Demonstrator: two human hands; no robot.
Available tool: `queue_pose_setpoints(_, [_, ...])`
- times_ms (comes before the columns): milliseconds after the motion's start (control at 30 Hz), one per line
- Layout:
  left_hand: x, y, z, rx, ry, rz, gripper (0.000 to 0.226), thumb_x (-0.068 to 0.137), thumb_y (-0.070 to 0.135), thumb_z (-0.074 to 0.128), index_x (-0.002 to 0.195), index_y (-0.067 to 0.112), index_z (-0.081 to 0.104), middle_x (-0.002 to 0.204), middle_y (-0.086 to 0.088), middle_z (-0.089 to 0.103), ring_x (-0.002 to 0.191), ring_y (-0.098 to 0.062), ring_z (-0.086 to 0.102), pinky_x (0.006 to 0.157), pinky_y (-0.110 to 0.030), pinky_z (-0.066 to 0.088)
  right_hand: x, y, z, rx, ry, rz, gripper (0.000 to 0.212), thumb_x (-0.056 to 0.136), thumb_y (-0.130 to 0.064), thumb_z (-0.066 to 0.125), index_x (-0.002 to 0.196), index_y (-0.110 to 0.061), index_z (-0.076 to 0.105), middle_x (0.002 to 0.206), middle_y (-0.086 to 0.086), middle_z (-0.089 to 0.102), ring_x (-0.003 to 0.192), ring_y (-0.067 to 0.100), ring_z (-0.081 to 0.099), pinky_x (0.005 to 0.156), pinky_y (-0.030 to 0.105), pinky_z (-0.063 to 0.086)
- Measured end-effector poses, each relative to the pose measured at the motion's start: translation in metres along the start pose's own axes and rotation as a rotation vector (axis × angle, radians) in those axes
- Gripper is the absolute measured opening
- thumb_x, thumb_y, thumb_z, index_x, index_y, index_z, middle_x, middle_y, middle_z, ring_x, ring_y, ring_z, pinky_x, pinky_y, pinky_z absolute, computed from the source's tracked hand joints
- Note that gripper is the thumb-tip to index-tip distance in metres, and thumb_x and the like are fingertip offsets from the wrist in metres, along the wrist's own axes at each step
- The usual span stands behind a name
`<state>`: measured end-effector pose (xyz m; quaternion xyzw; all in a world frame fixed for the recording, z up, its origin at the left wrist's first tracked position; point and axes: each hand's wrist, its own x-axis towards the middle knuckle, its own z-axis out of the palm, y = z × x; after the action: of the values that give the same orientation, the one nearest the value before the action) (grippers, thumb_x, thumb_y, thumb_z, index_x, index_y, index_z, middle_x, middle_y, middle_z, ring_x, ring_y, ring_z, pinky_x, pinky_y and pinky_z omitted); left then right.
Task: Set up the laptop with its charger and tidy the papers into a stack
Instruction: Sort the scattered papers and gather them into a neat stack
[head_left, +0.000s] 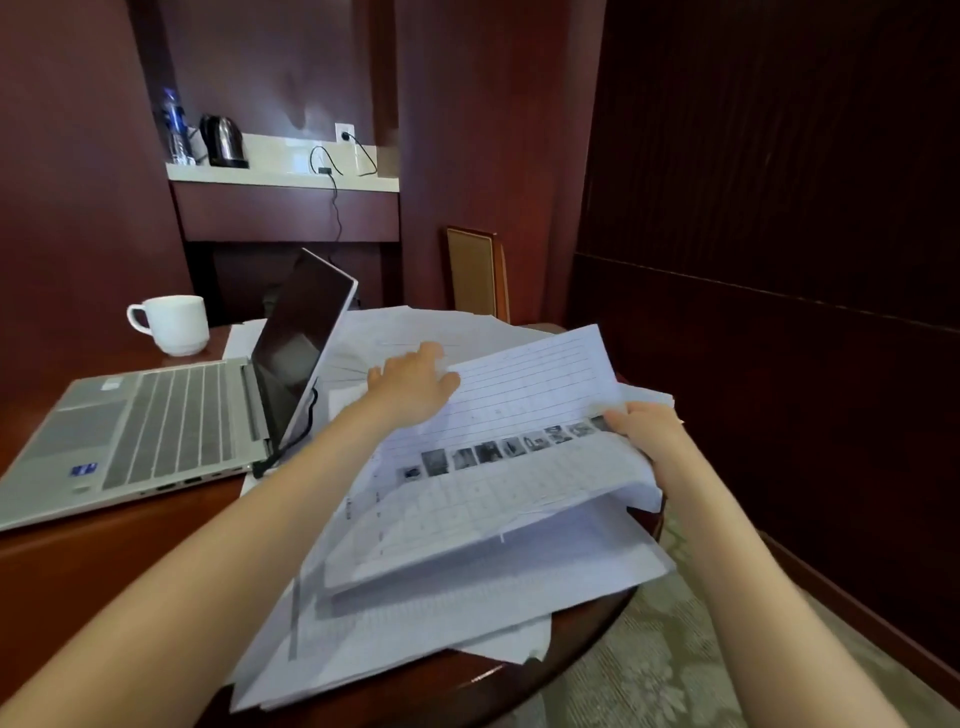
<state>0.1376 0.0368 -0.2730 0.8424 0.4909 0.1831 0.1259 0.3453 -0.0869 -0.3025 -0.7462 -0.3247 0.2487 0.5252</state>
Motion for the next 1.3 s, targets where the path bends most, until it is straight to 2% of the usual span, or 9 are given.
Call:
queue_pose_setpoints(133, [-0.001, -0.013, 0.008, -0.141, -0.131, 0.029, 0.034, 0.097, 0.031, 0.046, 0.126, 0.015, 0.049, 0.128, -0.007, 0.054, 0.118, -0.025, 0.048, 0.099, -0.032, 0.038, -0.01, 0.008, 0.01, -0.04, -0.065, 0.052, 0.013, 0.09, -0.006, 0.056, 0.096, 0.0, 0.065, 0.096, 0.015, 0.063, 0.087, 0.026, 0.058, 0.08, 0.037, 0.047])
queue_pose_setpoints(367, [-0.003, -0.045, 0.031, -0.039, -0.186, 0.084, 0.019, 0.092, 0.011, 0.055, 0.106, 0.007, 0.067, 0.117, -0.006, 0.063, 0.108, -0.021, 0.056, 0.086, -0.024, 0.039, -0.027, 0.01, 0.014, -0.261, -0.209, 0.031, 0.014, 0.088, -0.01, 0.059, 0.099, -0.003, 0.065, 0.083, 0.009, 0.055, 0.06, 0.015, 0.046, 0.053, 0.024, 0.034])
queue_pose_setpoints(467, [-0.003, -0.046, 0.032, -0.049, -0.175, 0.07, 0.029, 0.091, 0.017, 0.058, 0.12, 0.013, 0.06, 0.129, -0.005, 0.056, 0.117, -0.019, 0.052, 0.094, -0.025, 0.037, -0.014, 0.01, 0.011, -0.365, -0.112, 0.047, 0.044, 0.09, -0.015, 0.054, 0.13, 0.003, 0.047, 0.112, 0.018, 0.059, 0.081, 0.022, 0.052, 0.065, 0.028, 0.04])
queue_pose_setpoints(567, [-0.002, -0.041, 0.031, -0.065, -0.21, 0.032, 0.036, 0.095, 0.029, 0.051, 0.128, 0.015, 0.052, 0.133, -0.006, 0.051, 0.122, -0.021, 0.047, 0.096, -0.026, 0.036, -0.003, 0.018, -0.001, -0.609, 0.149, 0.072, 0.061, 0.091, -0.027, 0.05, 0.141, -0.005, 0.024, 0.138, 0.017, 0.038, 0.124, 0.033, 0.038, 0.1, 0.043, 0.037])
queue_pose_setpoints(700, [0.002, -0.034, 0.036, 0.027, -0.224, 0.049, 0.038, 0.098, 0.039, 0.04, 0.116, 0.012, 0.06, 0.125, -0.003, 0.057, 0.116, -0.021, 0.05, 0.096, -0.031, 0.039, 0.007, 0.027, -0.007, -0.359, 0.066, 0.244, 0.066, 0.091, -0.02, 0.052, 0.14, 0.003, 0.014, 0.114, 0.011, 0.043, 0.104, 0.026, 0.044, 0.082, 0.037, 0.04])
queue_pose_setpoints(933, [-0.002, -0.02, 0.049, 0.229, -0.16, -0.04, 0.053, 0.097, 0.051, 0.027, 0.066, 0.013, 0.048, 0.073, 0.001, 0.054, 0.081, -0.021, 0.054, 0.075, -0.031, 0.042, 0.014, 0.028, -0.004, -0.113, 0.163, 0.174, 0.048, 0.088, -0.005, 0.053, 0.131, 0.003, 0.033, 0.088, 0.009, 0.05, 0.074, 0.018, 0.048, 0.065, 0.031, 0.039])
queue_pose_setpoints(1067, [-0.01, -0.018, 0.058, 0.229, -0.009, -0.06, 0.059, 0.098, 0.049, 0.026, 0.055, 0.012, 0.043, 0.062, 0.0, 0.047, 0.074, -0.021, 0.051, 0.07, -0.029, 0.04, 0.018, 0.021, -0.007, -0.061, 0.2, 0.184, 0.047, 0.088, 0.0, 0.052, 0.132, 0.004, 0.036, 0.117, 0.022, 0.053, 0.09, 0.025, 0.051, 0.076, 0.038, 0.045])
queue_pose_setpoints(1200, [-0.011, -0.022, 0.06, 0.152, 0.092, -0.025, 0.056, 0.099, 0.043, 0.028, 0.053, 0.012, 0.036, 0.058, 0.0, 0.04, 0.066, -0.022, 0.047, 0.067, -0.028, 0.04, 0.029, 0.026, 0.0, -0.141, 0.304, 0.069, 0.055, 0.086, 0.0, 0.051, 0.137, 0.0, 0.032, 0.091, 0.008, 0.051, 0.086, 0.024, 0.05, 0.064, 0.035, 0.046])
queue_pose_setpoints(1300, [-0.013, -0.023, 0.056, 0.085, 0.161, 0.022, 0.057, 0.099, 0.037, 0.027, 0.05, 0.012, 0.036, 0.053, -0.001, 0.042, 0.053, -0.017, 0.041, 0.063, -0.027, 0.037, 0.035, 0.023, 0.014, -0.304, 0.252, -0.084, 0.05, 0.084, 0.0, 0.052, 0.132, -0.009, 0.045, 0.124, 0.012, 0.052, 0.105, 0.031, 0.055, 0.056, 0.025, 0.039])
